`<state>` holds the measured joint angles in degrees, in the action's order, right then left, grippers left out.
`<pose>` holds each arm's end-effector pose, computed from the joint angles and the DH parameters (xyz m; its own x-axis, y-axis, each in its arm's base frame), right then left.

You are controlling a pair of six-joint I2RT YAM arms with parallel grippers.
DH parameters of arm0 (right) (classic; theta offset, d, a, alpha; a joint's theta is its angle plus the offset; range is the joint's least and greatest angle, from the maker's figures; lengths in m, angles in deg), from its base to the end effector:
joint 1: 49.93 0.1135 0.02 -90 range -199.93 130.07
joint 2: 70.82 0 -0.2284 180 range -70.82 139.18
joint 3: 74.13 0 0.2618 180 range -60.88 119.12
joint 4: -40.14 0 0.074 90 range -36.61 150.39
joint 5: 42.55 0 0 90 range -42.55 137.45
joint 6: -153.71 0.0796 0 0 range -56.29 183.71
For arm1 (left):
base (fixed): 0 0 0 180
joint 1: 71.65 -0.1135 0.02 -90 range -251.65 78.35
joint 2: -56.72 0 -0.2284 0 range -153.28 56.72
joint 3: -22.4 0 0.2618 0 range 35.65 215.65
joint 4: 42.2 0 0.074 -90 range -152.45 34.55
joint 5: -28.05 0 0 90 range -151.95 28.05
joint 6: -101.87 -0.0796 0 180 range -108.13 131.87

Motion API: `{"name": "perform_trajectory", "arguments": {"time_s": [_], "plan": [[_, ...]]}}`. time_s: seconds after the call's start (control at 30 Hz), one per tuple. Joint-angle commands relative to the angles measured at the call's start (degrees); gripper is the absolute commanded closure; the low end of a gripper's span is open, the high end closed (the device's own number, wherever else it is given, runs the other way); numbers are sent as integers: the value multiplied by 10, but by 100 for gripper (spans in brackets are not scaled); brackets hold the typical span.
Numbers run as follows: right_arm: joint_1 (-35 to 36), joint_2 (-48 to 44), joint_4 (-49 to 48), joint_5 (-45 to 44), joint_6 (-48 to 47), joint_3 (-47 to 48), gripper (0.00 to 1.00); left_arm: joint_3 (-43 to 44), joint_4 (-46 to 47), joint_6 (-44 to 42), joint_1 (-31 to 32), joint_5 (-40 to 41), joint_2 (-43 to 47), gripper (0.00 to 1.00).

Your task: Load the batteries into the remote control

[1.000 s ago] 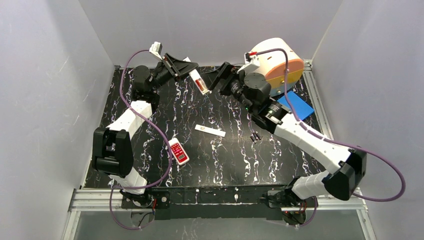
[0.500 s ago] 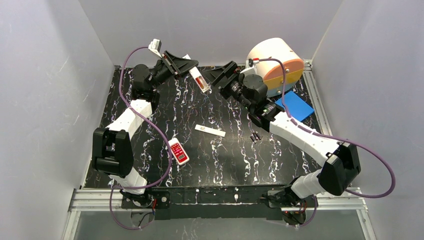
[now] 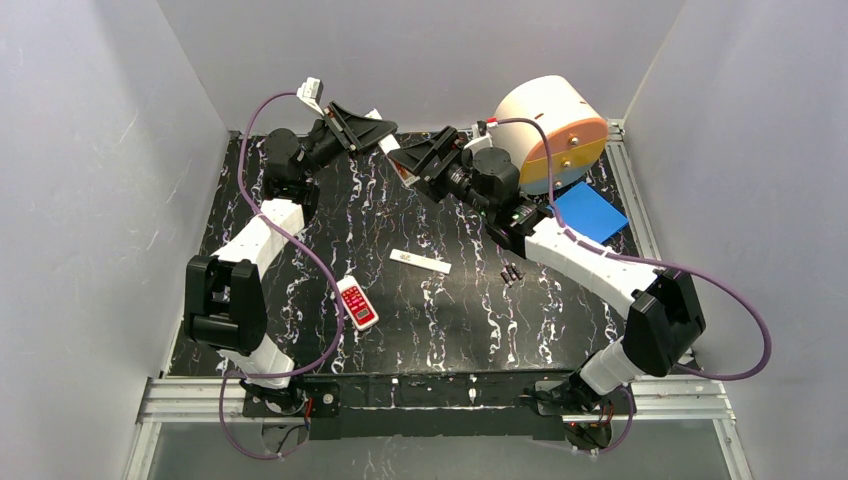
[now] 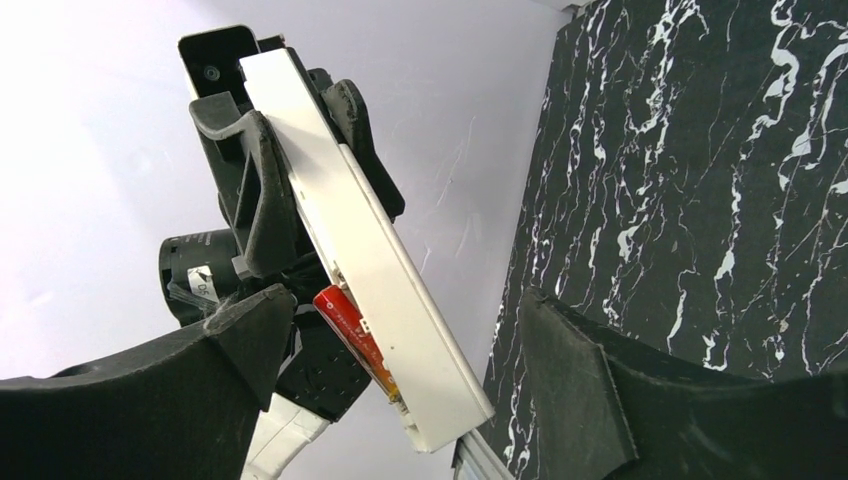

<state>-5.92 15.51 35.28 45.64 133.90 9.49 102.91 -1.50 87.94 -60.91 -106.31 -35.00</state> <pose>0.3041 0.2902 0.3348 -0.6228 0.7058 -0.3375 -0.2530 0.2265 0.9406 0.3803 -0.1288 0.3553 -0.5932 -0.5938 -0.5436 0.6454 0.0528 -0.7620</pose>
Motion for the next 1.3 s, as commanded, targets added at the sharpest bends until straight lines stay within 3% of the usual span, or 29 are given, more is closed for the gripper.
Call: {"name": "perform_trajectory", "arguments": {"time_s": [0.0,0.17,0.73,0.93,0.97,1.1,1.17,1.27], "plan": [[1,6,-28,14,2,39,12,8,31,-17,2,-18,31,100],[-1,15,-33,30,11,43,16,3,44,-9,2,-20,28,100],[-16,22,-87,60,42,14,51,25,62,36,2,-20,4,100],[-17,24,-93,62,34,10,55,33,62,63,2,-22,-2,100],[-17,24,-93,62,32,11,52,32,62,62,2,-23,-1,100],[-19,21,-103,66,20,12,14,27,62,56,2,-29,3,100],[-23,16,-124,73,9,12,7,23,62,54,2,-29,4,100],[-30,8,-160,88,6,-1,7,23,62,49,2,-32,4,100]]}}
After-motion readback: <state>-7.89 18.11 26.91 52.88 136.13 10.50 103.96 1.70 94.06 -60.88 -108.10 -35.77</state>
